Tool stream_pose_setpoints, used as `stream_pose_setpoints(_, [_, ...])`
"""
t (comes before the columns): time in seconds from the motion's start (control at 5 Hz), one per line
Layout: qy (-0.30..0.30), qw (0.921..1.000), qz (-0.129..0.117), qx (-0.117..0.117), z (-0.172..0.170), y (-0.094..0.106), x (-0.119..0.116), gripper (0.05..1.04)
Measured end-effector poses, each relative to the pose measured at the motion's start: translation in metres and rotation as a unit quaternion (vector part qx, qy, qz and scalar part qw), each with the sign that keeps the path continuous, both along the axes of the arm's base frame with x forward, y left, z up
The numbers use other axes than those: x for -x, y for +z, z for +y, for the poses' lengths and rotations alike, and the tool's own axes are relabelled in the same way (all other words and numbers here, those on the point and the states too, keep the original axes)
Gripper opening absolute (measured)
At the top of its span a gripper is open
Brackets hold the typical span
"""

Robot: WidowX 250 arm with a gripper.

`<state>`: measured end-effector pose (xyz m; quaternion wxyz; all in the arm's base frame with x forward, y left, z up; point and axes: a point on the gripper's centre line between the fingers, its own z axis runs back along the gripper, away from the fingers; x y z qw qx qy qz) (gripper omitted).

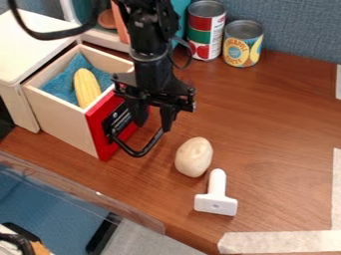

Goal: Open the drawer

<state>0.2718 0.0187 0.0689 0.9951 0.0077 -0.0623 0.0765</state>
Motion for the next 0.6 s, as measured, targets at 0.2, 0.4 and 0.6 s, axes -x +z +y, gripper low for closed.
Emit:
stream_pose_setpoints(0.2, [0.021, 0.999, -0.039, -0.004, 0.022, 0.03, 0.022, 0.985])
stream_pose_setpoints(0.4, [0.035, 0.9976, -0.06, 0.004, 0.031, 0.05, 0.032, 1.004])
stream_pose_setpoints(0.6, [0.06, 0.9948, -0.082, 0.007, 0.061, 0.075, 0.056, 0.999])
